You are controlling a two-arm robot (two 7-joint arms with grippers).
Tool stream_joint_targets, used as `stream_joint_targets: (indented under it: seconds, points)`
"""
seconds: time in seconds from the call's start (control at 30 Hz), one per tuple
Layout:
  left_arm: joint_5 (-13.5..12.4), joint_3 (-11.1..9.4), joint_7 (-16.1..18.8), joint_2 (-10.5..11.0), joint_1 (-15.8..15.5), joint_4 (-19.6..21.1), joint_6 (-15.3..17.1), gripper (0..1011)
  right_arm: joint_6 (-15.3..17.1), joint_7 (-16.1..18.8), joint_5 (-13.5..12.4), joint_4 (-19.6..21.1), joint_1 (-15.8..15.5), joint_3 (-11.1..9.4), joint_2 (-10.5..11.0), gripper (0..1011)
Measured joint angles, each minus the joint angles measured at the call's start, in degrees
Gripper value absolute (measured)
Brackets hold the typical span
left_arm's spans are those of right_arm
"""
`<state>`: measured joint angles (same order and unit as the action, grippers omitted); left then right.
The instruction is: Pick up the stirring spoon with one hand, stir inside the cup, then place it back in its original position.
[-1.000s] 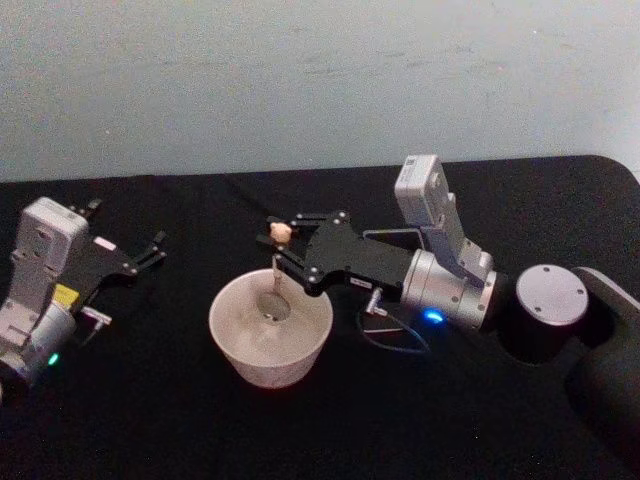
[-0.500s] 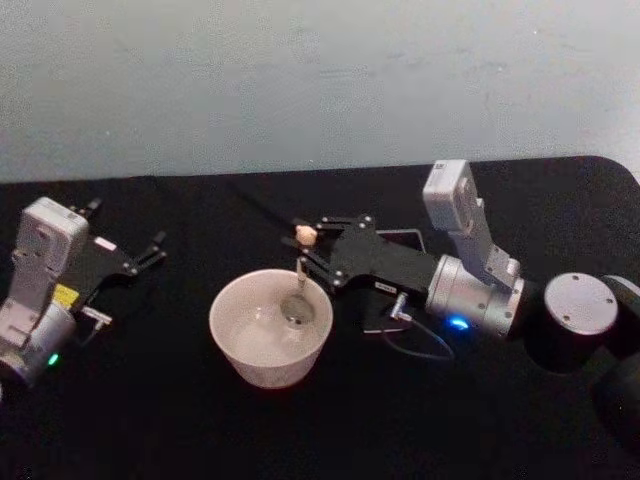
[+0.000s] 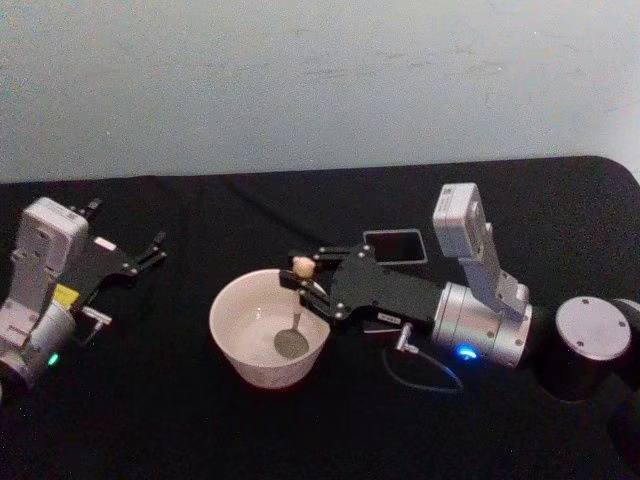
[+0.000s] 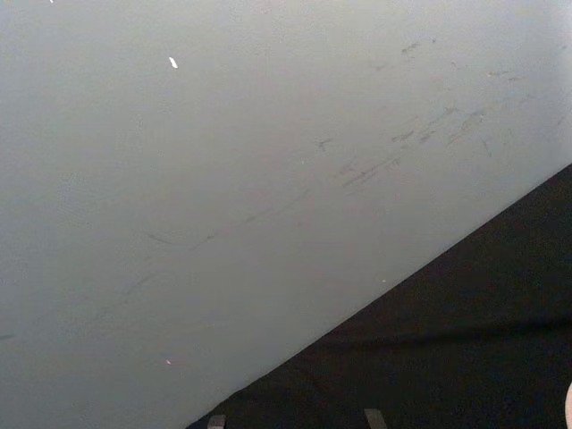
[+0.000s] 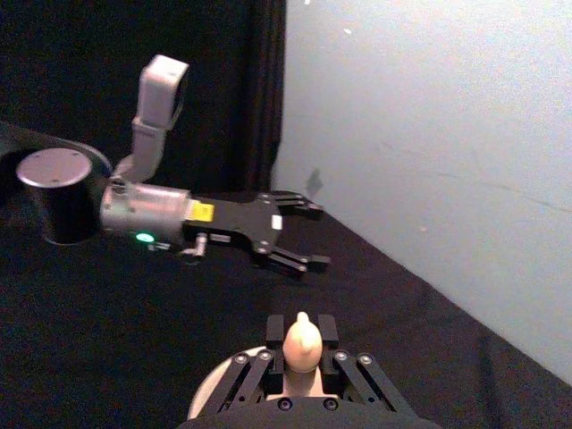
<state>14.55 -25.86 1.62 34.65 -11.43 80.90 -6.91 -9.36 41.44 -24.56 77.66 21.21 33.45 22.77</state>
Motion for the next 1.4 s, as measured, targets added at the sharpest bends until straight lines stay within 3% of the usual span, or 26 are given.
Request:
stream_joint_targets:
  seconds: [0.27, 0.63, 0.93, 1.4]
  points:
    - [0.0, 0.0, 0.0, 0.0, 0.0, 0.0, 0.0, 1001, -0.01, 1.09, -0.49, 0.33, 0.34, 1.51, -0.6, 214]
    - [0.0, 0.0, 0.0, 0.0, 0.0, 0.0, 0.0, 1001, -2.01, 0.8, 0.55, -5.15, 4.27, 2.69, -3.92, 214]
    - [0.0, 0.0, 0.0, 0.0, 0.0, 0.0, 0.0, 1001, -2.98, -0.99, 1.58, -8.5, 6.03, 1.58, -5.22, 214]
    - [0.0, 0.0, 0.0, 0.0, 0.0, 0.0, 0.0, 1001, -2.74, -1.62, 1.69, -7.69, 5.32, 0.14, -4.77, 214]
